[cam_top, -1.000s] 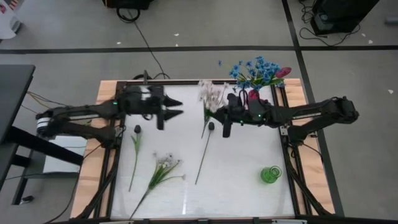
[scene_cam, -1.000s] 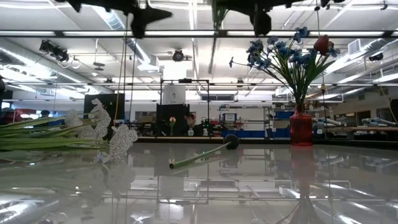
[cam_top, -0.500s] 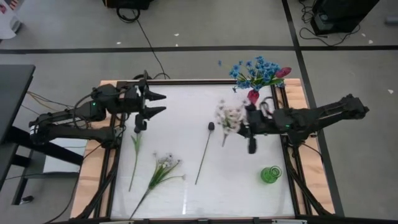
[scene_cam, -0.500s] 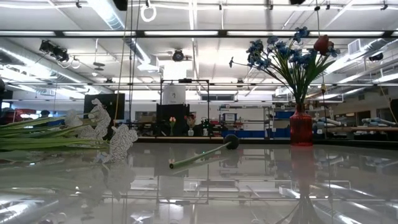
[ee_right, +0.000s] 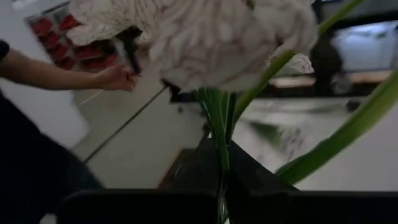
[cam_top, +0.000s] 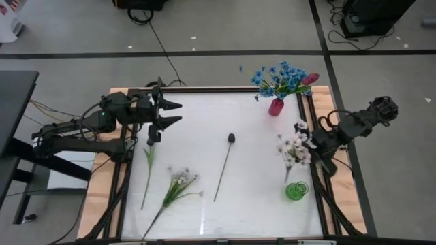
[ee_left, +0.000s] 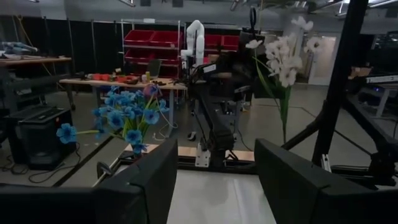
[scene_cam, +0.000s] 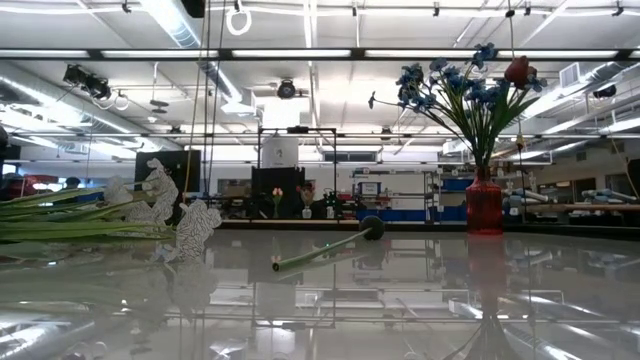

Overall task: Sort flowers into vase by color
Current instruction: Put the top white flowers into the green vase

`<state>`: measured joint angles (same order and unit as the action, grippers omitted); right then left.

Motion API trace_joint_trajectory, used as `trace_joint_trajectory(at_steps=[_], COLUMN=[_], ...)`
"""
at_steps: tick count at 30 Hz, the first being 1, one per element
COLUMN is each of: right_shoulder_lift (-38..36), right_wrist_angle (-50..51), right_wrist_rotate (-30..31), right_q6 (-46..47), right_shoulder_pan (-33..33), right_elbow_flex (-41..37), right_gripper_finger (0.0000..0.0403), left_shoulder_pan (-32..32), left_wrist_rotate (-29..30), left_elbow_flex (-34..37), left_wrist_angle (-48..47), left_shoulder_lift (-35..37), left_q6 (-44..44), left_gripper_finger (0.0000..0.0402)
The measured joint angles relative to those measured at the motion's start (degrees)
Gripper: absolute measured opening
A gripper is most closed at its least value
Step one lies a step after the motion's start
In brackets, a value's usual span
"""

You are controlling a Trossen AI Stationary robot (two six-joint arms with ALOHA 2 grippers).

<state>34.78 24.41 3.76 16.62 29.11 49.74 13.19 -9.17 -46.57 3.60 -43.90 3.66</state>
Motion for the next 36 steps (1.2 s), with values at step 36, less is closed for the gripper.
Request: trace_joint_trajectory(at_steps=[36], right_shoulder_lift=[-11.66], right_wrist_angle=[4.03], right_wrist_rotate=[-7.62], right_q6=[-9.36], right_shoulder_pan=[6.08], right_elbow_flex=[-17.65], right_gripper_finger=[0.0010], left_shoulder_pan=[0.00], left_wrist_rotate=[-0.04], left_elbow_flex=[0.02], left_wrist_angle=[0.00], left_shoulder_lift=[0.00], left_q6=[0.09], left_gripper_finger=[0.0218])
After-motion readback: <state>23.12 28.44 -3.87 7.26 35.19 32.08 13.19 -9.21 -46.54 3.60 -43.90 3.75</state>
